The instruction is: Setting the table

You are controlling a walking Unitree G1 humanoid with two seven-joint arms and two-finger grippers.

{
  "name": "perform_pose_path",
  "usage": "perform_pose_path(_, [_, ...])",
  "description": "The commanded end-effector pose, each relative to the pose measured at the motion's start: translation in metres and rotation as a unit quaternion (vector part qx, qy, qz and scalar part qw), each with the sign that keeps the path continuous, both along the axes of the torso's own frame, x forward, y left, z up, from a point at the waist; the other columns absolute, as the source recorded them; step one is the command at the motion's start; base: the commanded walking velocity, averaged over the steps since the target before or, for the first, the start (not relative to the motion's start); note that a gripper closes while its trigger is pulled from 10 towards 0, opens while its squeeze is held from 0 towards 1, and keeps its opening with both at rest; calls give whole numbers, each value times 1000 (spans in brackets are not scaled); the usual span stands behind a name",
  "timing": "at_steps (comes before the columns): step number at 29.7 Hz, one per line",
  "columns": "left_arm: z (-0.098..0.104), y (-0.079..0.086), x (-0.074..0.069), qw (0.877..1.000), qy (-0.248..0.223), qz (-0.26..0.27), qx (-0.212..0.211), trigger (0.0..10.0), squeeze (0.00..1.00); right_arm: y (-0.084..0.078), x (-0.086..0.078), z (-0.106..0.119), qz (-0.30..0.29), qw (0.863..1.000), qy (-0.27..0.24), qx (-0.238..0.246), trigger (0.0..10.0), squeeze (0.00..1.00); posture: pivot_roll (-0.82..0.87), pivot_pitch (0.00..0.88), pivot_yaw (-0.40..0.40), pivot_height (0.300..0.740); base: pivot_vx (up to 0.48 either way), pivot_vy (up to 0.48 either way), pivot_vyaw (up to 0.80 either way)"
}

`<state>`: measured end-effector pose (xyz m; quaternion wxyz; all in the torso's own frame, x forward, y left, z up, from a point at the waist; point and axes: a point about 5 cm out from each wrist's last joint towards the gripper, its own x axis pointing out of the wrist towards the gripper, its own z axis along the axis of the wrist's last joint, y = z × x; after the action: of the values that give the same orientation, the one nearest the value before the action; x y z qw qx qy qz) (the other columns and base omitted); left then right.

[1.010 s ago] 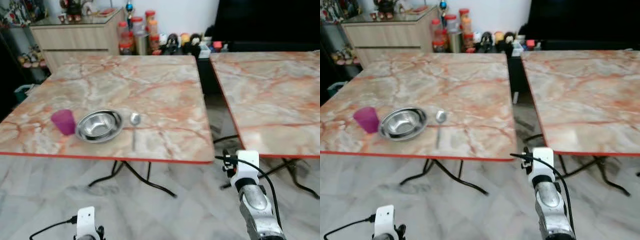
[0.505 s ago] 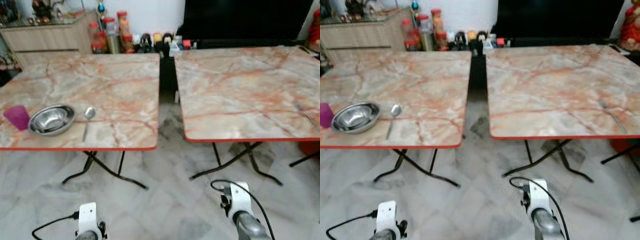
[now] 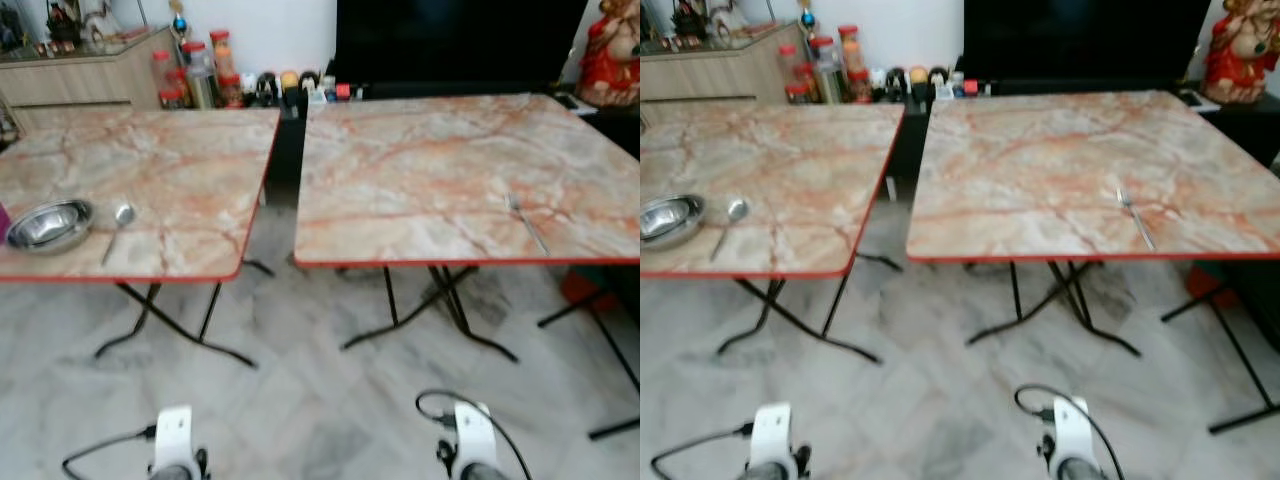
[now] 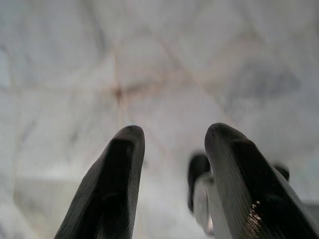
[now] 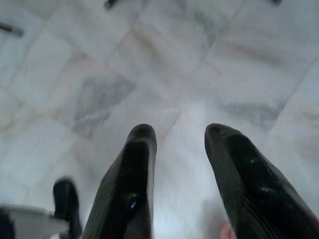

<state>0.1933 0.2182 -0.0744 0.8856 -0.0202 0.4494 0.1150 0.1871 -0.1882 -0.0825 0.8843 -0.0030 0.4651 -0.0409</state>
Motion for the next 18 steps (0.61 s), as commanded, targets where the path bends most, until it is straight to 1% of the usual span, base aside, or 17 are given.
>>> perform_pose_path(1, [0, -4, 3, 1000, 3, -11, -10, 10000, 0, -2, 0, 0, -2, 1000, 0, -3, 10000, 0, 9, 0, 30, 740, 0, 0, 0])
perform_pose_path(4, [0, -5, 3, 1000, 4, -13, -11, 10000, 0, -2, -1, 0, -2, 1000, 2, -4, 10000, 0, 9, 0, 30, 740, 0, 0, 0])
perform_pose_path(7, [1, -5, 4, 1000, -3, -5, -12, 10000, 0, -7, -7, -3, -3, 1000, 11, -3, 10000, 0, 9, 0, 27, 740, 0, 0, 0])
perform_pose_path(10, [0, -4, 2, 1000, 4, -6, -5, 10000, 0, -9, -9, -3, 0, 1000, 14, -3, 10000, 0, 12, 0, 26, 740, 410, 0, 0])
perform_pose_path(13, [-1, -4, 1, 1000, 8, -4, -6, 10000, 0, -11, -10, -3, 0, 1000, 14, -1, 10000, 0, 16, 0, 24, 740, 480, 0, 0])
perform_pose_path(18, [-2, 0, -4, 1000, 10, 0, -7, 10000, 0, -10, -9, -3, 7, 1000, 15, -3, 10000, 0, 15, 0, 24, 740, 480, 0, 0])
